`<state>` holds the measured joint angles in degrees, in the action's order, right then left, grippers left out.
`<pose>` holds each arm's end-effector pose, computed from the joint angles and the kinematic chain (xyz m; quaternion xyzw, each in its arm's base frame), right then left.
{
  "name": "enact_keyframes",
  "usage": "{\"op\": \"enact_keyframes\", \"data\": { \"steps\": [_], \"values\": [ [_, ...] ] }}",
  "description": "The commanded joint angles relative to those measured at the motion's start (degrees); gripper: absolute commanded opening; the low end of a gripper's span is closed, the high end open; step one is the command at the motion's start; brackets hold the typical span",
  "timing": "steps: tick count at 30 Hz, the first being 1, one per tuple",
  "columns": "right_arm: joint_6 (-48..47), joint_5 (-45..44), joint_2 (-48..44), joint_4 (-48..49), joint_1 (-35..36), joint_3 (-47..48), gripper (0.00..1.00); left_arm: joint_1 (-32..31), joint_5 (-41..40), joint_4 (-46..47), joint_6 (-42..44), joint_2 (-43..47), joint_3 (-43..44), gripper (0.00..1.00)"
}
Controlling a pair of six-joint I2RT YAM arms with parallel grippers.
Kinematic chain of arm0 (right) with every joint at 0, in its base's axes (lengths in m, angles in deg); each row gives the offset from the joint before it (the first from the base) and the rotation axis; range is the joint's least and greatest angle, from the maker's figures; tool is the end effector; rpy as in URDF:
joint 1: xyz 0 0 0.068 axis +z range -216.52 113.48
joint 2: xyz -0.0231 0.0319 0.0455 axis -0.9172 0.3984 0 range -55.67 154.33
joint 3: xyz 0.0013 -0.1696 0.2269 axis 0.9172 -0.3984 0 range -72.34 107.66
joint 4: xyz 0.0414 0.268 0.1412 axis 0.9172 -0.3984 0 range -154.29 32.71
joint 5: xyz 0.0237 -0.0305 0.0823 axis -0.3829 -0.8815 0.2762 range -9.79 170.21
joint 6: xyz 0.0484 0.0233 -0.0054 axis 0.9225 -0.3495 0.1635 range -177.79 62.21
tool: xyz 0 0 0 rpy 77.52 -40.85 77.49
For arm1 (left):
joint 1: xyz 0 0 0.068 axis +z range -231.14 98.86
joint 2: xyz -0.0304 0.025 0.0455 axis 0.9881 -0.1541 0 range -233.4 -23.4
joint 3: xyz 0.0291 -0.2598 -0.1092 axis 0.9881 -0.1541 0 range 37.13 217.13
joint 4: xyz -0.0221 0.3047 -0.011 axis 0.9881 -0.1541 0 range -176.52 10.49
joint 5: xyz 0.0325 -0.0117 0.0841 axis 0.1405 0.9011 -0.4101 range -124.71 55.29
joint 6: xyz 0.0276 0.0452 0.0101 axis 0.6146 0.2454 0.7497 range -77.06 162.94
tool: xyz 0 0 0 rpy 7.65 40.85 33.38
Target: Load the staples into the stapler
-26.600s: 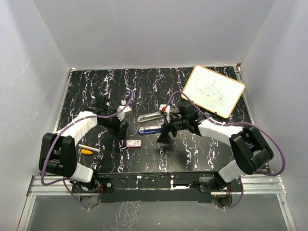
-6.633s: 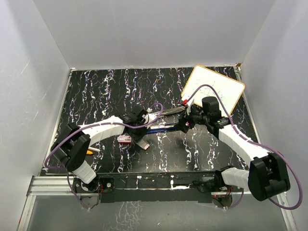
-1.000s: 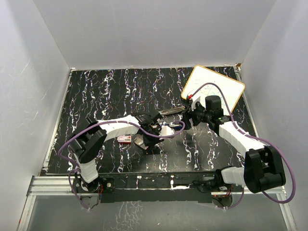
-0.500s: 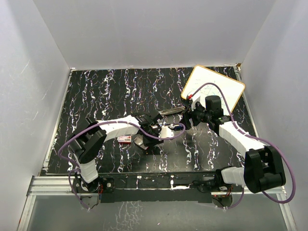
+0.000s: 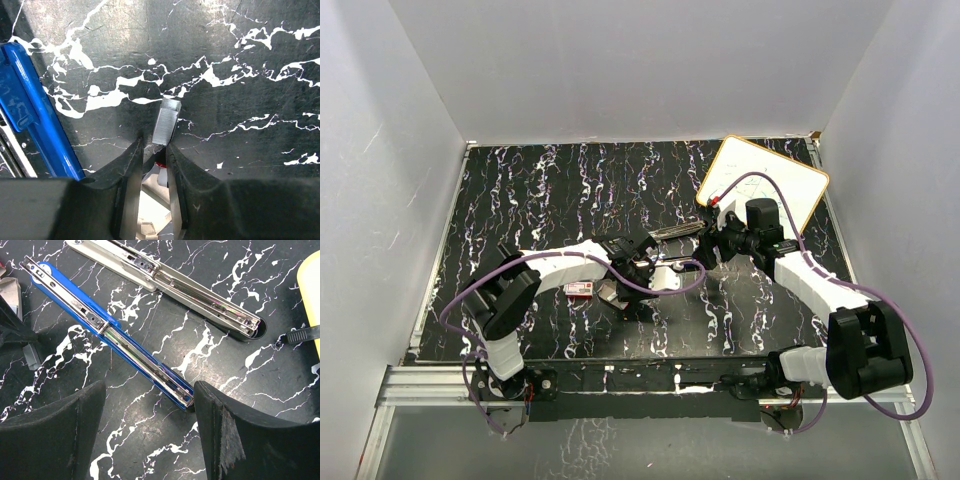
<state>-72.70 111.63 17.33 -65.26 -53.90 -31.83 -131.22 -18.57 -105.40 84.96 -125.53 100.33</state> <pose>0.2862 0.0831 0.2024 -0.3182 0.8219 0.2377 0.4082 0.2416 -0.3043 0.1476 0.7169 0.6486 -0.1518 0.2057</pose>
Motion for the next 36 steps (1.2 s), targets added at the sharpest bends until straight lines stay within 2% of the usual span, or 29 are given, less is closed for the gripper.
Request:
{"op": "enact_keyframes", "data": {
  "steps": [1, 6, 28, 36],
  "values": [
    [-0.2, 0.4, 0.4, 1.9, -0.4, 2.6, 0.74, -0.1, 1.2, -1.0, 1.4, 0.0, -1.4, 0.26],
    [-0.2, 0.3, 0.6, 1.9, -0.3, 2.7, 0.73, -0.1, 2.3, -0.6, 2.3, -0.2, -0.9, 0.26],
    [-0.3, -0.2, 0.7, 1.8, -0.3, 2.8, 0.74, 0.0, 2.5, -2.0, 3.0, 0.5, 0.7, 0.09],
    [-0.3, -0.1, 0.7, 1.7, -0.3, 2.8, 0.74, -0.1, 3.1, -3.3, 2.4, 1.7, 1.9, 0.09]
  ]
}}
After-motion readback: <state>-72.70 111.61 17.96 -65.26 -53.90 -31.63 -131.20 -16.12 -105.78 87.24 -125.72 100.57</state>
